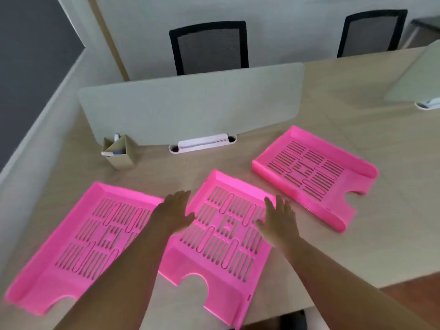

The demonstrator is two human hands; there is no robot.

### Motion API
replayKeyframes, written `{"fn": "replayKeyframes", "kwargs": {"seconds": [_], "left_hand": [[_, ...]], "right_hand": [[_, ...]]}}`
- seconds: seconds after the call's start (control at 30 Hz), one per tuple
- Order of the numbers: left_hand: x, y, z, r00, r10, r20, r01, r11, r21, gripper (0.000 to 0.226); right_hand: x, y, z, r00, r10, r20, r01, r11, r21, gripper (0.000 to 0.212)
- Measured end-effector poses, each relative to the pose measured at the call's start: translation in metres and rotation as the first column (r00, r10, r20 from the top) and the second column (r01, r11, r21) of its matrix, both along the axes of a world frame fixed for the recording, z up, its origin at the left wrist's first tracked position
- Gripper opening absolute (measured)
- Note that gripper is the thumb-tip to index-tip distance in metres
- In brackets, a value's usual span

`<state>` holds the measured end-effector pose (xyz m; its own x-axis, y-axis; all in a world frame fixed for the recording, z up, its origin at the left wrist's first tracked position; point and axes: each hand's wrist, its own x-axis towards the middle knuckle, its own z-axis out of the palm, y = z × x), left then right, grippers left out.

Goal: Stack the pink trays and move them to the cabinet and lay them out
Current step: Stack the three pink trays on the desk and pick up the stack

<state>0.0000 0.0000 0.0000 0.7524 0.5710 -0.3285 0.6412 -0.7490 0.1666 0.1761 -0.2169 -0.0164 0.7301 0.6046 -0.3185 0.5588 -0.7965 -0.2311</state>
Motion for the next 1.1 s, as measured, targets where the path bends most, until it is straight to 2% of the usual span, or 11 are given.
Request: {"fn": "replayKeyframes", "kwargs": {"seconds": [0.1,0.17,0.3,0.43,0.53,0.6,0.73,0.87,0.97,1.07,1.1], "left_hand": [[-0.004,-0.006,-0.014,0.999,-0.015,0.029,0.017,0.998,-0.053,0.066],[-0.008,-0.012,-0.025,0.999,0.015,0.043,-0.011,0.995,-0.102,0.064],[-0.012,-0.019,-0.039,0.952,0.254,0.171,-0.222,0.957,-0.184,0.062],[-0.014,-0.011,-0.039,0.89,0.396,0.226,-0.35,0.911,-0.22,0.025],[-0.017,-0.006,-0.038,0.875,0.426,0.228,-0.368,0.893,-0.259,0.02],[-0.019,-0.008,-0.037,0.851,0.462,0.249,-0.384,0.872,-0.304,0.02],[-0.022,-0.02,-0.037,0.805,0.532,0.262,-0.441,0.832,-0.336,0.019],[-0.019,-0.032,-0.036,0.728,0.627,0.278,-0.531,0.772,-0.35,0.007],[-0.016,-0.034,-0.04,0.664,0.701,0.26,-0.601,0.707,-0.373,0.009],[-0.018,-0.033,-0.048,0.624,0.738,0.256,-0.614,0.666,-0.424,0.013],[-0.019,-0.034,-0.05,0.602,0.751,0.272,-0.604,0.651,-0.461,0.015]], "right_hand": [[-0.02,-0.009,-0.013,0.992,-0.104,-0.074,0.106,0.994,0.018,0.074],[-0.037,-0.015,-0.023,0.97,-0.178,-0.166,0.2,0.971,0.127,0.076],[-0.051,-0.016,-0.035,0.846,-0.368,-0.385,0.492,0.818,0.299,0.078],[-0.038,-0.006,-0.043,0.791,-0.469,-0.392,0.6,0.719,0.351,0.052],[-0.024,-0.001,-0.03,0.811,-0.442,-0.382,0.572,0.735,0.364,0.028],[-0.012,0.003,-0.018,0.826,-0.4,-0.398,0.55,0.726,0.412,0.02],[0.013,0.02,-0.001,0.896,-0.275,-0.349,0.428,0.743,0.514,0.028],[0.026,0.045,0.019,0.909,-0.188,-0.373,0.379,0.745,0.549,0.039],[0.029,0.059,0.022,0.892,-0.132,-0.432,0.368,0.767,0.526,0.042],[0.036,0.063,0.016,0.876,-0.025,-0.482,0.293,0.821,0.49,0.032],[0.039,0.06,0.013,0.881,-0.01,-0.473,0.256,0.851,0.458,0.039]]}}
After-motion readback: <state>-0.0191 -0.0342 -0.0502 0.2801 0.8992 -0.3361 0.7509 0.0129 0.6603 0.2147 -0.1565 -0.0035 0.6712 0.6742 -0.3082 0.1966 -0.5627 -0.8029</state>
